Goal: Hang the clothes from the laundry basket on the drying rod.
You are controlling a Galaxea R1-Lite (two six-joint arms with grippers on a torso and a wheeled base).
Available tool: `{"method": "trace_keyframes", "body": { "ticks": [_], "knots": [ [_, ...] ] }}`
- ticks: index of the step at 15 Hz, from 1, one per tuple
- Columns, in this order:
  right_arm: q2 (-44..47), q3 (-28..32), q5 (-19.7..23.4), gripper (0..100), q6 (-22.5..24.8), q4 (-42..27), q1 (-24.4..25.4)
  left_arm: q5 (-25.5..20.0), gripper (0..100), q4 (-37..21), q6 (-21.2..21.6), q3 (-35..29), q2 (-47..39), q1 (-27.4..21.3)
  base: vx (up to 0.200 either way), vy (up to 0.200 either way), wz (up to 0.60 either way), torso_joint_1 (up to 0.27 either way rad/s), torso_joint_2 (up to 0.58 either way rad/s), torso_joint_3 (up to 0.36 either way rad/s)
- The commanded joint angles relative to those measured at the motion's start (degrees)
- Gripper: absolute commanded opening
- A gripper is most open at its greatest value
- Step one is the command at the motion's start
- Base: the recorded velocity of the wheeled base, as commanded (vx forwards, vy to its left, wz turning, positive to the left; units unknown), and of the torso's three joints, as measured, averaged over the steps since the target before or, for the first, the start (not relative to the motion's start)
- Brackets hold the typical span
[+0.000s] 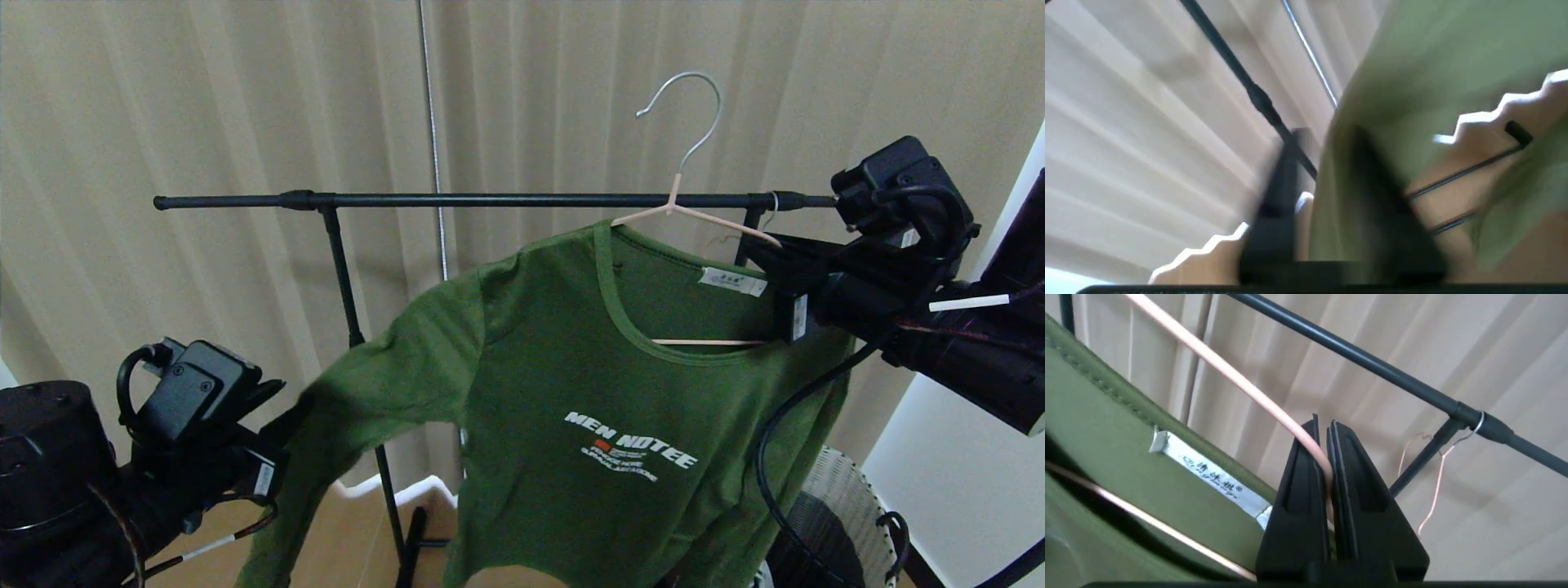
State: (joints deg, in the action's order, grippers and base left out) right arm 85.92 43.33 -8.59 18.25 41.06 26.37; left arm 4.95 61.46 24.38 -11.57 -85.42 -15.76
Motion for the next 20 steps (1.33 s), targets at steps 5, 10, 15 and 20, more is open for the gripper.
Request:
{"method": "trace_keyframes", "body": {
  "ticks": [5,10,15,20],
  "knots": [
    [-0.1,-1.4,-4.1,0,2.5,-4.8,-2.4,-3.3,100,-0.2,-0.5,0.7,8.3,0.1,0.000,0.000,0.00,0.000,0.00,0.000],
    [-1.3,-6.4,-10.8,0,2.5,-9.7,-2.5,-3.1,100,0.0,-2.1,3.8,13.3,1.9,0.000,0.000,0.00,0.000,0.00,0.000],
    [-1.0,-6.0,-11.3,0,2.3,-9.1,-6.1,-3.2,100,-0.1,-7.2,3.7,14.2,2.0,0.000,0.000,0.00,0.000,0.00,0.000],
    [-1.2,-5.5,-11.4,0,2.2,-9.1,-7.1,-3.2,100,-0.1,-7.2,3.5,15.2,1.8,0.080,0.000,0.00,0.000,0.00,0.002]
  ]
}}
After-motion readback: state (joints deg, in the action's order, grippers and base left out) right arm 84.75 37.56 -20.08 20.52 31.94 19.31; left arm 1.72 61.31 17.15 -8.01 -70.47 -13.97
